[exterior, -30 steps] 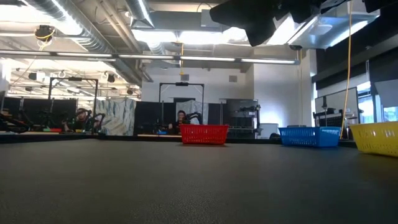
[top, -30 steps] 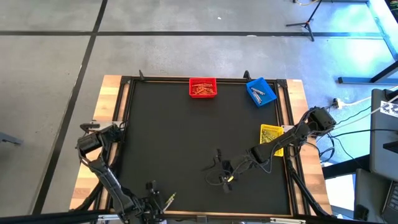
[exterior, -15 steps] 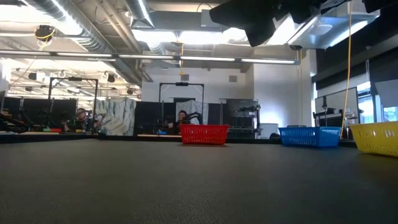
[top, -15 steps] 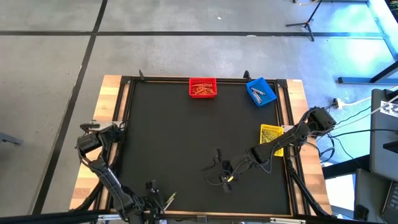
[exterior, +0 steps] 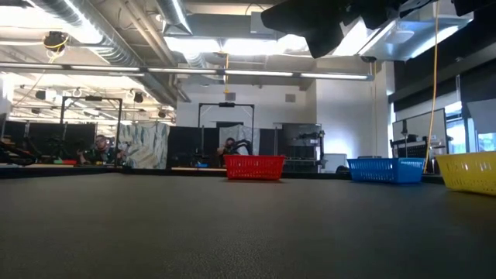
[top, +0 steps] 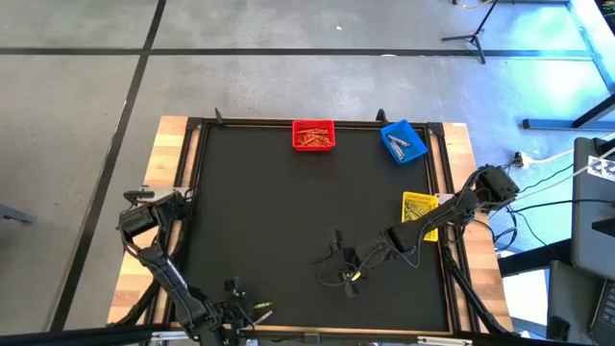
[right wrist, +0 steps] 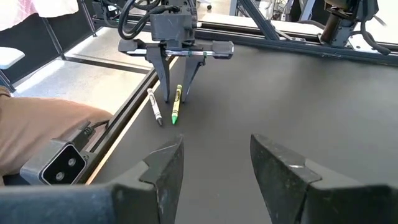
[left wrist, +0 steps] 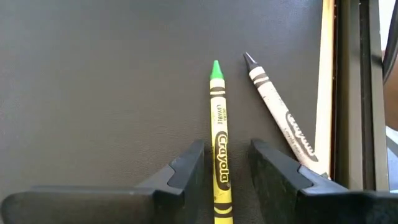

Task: Sort crayons
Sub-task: Put the green crayon into the yellow bin

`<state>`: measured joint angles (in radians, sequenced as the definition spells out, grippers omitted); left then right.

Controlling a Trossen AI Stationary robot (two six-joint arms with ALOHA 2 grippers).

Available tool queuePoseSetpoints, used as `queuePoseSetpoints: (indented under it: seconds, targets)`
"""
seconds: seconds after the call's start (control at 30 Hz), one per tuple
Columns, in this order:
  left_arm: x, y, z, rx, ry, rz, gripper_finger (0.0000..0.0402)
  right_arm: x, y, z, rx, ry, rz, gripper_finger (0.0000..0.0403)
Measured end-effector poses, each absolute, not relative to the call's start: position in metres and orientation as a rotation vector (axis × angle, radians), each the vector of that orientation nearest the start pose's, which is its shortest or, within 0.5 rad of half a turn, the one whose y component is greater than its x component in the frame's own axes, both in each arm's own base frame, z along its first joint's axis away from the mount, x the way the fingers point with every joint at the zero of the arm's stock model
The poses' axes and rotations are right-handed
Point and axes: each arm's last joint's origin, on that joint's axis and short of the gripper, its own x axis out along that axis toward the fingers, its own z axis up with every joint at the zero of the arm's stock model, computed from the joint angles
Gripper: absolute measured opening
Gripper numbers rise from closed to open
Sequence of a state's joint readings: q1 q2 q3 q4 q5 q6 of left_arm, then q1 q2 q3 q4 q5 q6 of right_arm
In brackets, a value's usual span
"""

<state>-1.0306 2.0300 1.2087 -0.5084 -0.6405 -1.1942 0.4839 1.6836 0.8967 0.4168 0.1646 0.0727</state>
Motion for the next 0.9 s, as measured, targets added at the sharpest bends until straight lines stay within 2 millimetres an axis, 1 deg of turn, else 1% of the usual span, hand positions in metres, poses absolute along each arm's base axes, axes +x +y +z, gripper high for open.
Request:
queuePoseSetpoints:
  seconds: [0.2, 0.3, 0.37, 0.5, 0.63, 0.73, 0.9]
  targets:
    - [0.206, -0.301, 0.114, -0.074, 0.909, 0.259, 0.0117, 0.316, 0.161, 0.2, -0.047, 0.364, 0.302, 0.0182]
    - [0.207, -0.293, 0.121, 0.0, 0.947, 0.311, 0.0117, 0.316, 0.161, 0.2, -0.047, 0.364, 0.303, 0.0182]
    - [0.206, -0.288, 0.131, 0.047, 0.95, 0.343, 0.0117, 0.316, 0.161, 0.2, -0.047, 0.364, 0.302, 0.0182]
    - [0.206, -0.289, 0.164, 0.008, 0.895, 0.329, 0.0117, 0.316, 0.161, 0.2, -0.047, 0.364, 0.303, 0.0182]
    - [0.204, -0.294, 0.176, -0.063, 0.861, 0.281, 0.0117, 0.316, 0.161, 0.2, -0.047, 0.366, 0.303, 0.0182]
    - [0.203, -0.305, 0.177, -0.117, 0.833, 0.221, 0.0117, 0.316, 0.161, 0.2, -0.045, 0.367, 0.302, 0.0182]
    - [0.203, -0.321, 0.163, -0.175, 0.838, 0.148, 0.0117, 0.316, 0.161, 0.2, -0.043, 0.367, 0.302, 0.0182]
